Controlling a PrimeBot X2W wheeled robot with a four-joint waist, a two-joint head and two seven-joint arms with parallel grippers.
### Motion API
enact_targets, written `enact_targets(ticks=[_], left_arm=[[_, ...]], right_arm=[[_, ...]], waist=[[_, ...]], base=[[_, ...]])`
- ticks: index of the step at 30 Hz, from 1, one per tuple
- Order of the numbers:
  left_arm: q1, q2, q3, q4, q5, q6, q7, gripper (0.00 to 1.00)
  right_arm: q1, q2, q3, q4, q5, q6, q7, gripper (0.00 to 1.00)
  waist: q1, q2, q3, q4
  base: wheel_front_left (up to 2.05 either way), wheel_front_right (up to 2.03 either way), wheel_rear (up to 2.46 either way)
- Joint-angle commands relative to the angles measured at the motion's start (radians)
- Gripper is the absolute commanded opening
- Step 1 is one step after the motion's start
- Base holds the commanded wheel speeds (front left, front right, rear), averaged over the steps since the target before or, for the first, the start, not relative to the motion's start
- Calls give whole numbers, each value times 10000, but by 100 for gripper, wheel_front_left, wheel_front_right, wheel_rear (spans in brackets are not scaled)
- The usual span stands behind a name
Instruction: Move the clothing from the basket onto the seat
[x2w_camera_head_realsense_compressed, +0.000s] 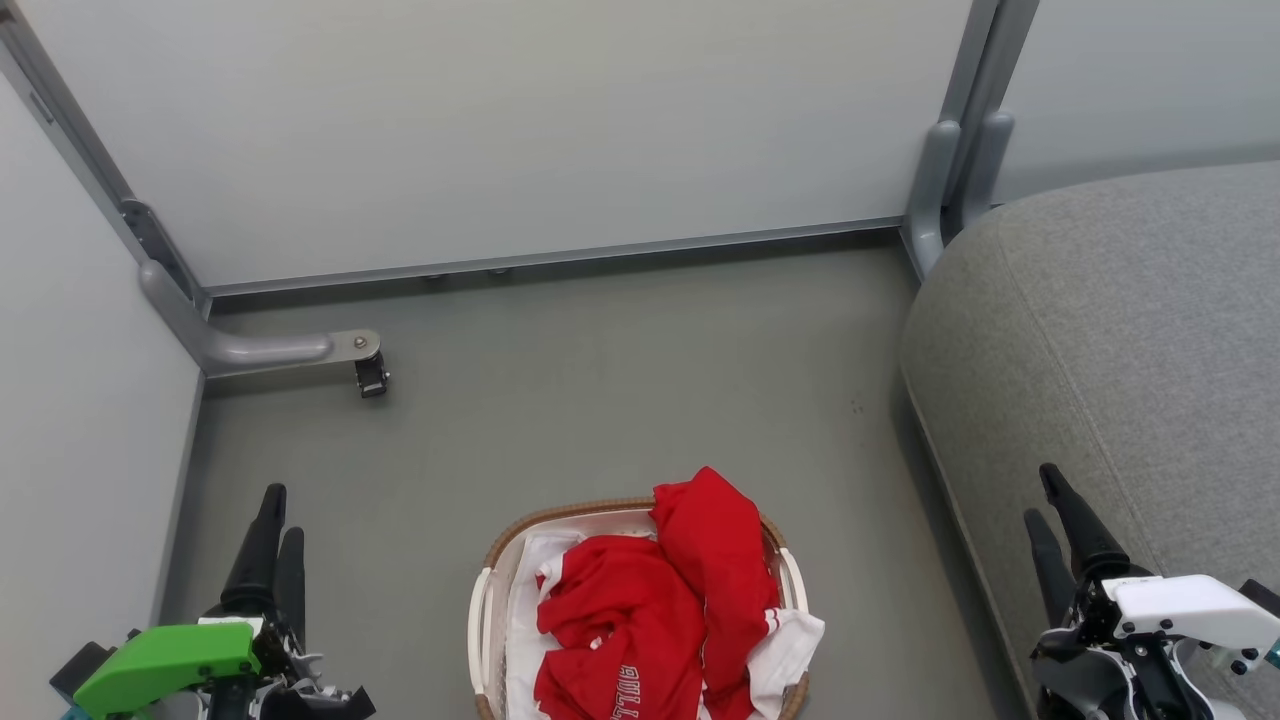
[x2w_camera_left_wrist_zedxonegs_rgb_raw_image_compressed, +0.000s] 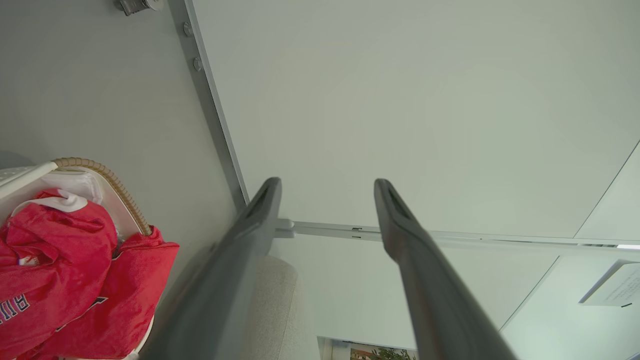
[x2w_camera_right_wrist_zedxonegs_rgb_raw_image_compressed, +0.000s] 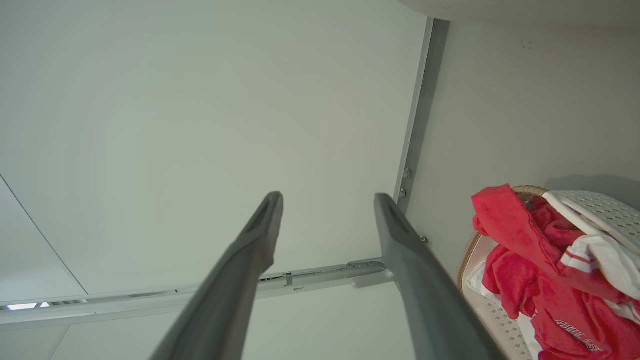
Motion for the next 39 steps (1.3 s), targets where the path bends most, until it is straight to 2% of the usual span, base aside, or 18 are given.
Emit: enact_targets(ticks=[1,9,23,39], left_arm=[[-185,56,-16,-132,132,-11,-132,100],[-252,192,-151,-74,1461,-16,-535,100],[-353,265,-417,-4,4825,-16,-1147,100],[-545,592,-1061,271,7703,272,-1748,100]], right_arm=[[-182,-107,56,-189,-143,2,-119,100],[-357,-421,365,-184,-1131,2,-536,100],[-677,-729,930,-160,-3580,2,-1148,100],[-1130,-805,1340,13,-6389,3,-1748,100]], waist=[[0,0,2,1],[0,0,17,4],[0,0,81,25],[0,0,146,51]], base=[[0,0,0],[0,0,0],[0,0,0],[0,0,0]])
